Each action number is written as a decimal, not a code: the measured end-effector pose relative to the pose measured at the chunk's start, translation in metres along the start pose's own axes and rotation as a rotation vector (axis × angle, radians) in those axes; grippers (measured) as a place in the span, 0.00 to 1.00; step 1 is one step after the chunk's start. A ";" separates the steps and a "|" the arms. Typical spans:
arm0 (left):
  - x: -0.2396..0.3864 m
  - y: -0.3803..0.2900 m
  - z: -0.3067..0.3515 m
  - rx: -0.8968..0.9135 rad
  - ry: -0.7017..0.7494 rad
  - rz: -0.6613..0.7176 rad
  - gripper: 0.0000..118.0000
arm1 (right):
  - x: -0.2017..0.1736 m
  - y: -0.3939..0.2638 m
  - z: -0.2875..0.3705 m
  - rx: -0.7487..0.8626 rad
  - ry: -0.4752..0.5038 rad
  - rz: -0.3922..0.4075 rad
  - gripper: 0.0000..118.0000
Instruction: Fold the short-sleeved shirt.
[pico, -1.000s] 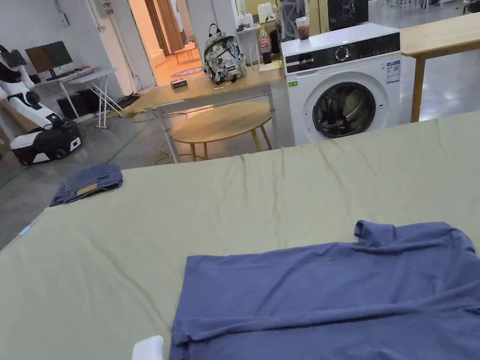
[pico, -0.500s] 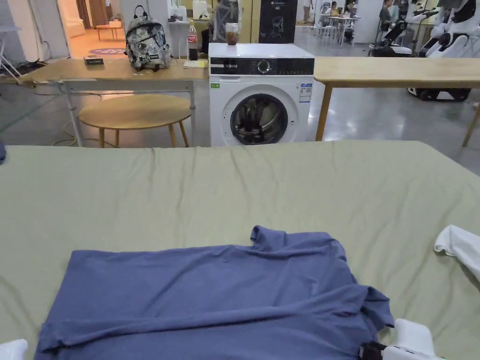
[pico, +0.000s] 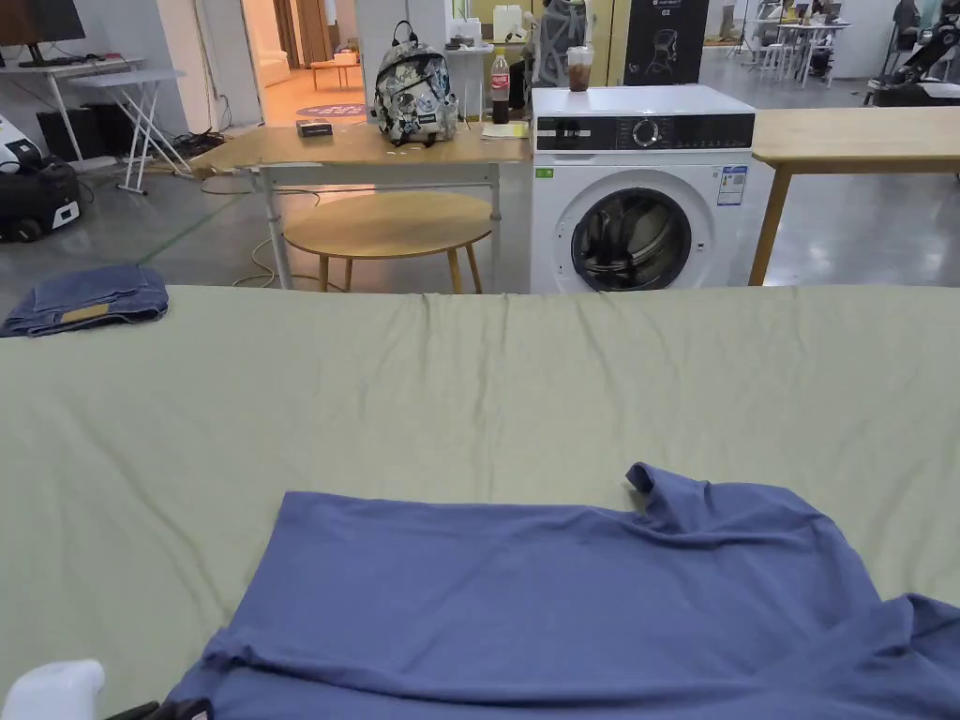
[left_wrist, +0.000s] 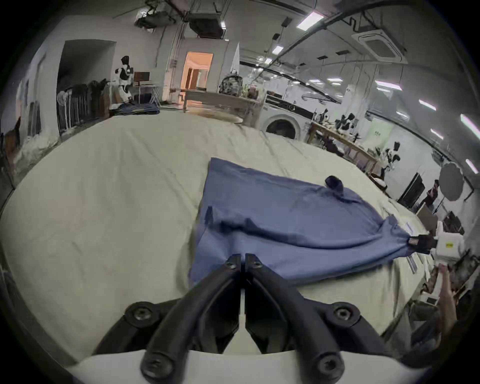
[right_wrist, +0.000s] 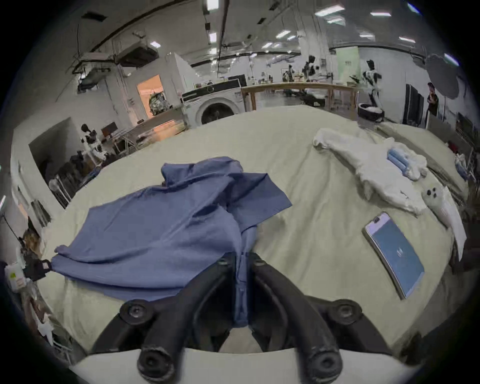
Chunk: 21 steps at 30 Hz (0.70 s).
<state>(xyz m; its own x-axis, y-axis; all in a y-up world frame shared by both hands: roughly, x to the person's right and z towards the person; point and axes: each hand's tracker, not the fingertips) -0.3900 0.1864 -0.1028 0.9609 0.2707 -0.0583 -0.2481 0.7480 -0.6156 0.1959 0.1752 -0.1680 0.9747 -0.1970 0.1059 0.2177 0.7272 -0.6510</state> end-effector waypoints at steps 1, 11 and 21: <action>-0.001 -0.007 0.006 -0.005 0.011 -0.006 0.00 | 0.003 -0.007 0.007 -0.009 0.000 0.002 0.05; -0.005 -0.058 0.030 -0.074 0.002 0.026 0.00 | 0.025 -0.070 0.029 -0.079 -0.041 0.012 0.06; 0.025 -0.016 0.057 0.215 0.076 -0.127 0.52 | -0.019 -0.043 0.077 0.199 -0.012 0.203 0.51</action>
<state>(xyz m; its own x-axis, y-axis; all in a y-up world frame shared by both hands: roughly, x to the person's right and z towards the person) -0.3690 0.2162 -0.0499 0.9904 0.1265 -0.0549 -0.1378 0.8869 -0.4410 0.1714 0.1979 -0.0843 0.9996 -0.0276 -0.0020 0.0229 0.8660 -0.4996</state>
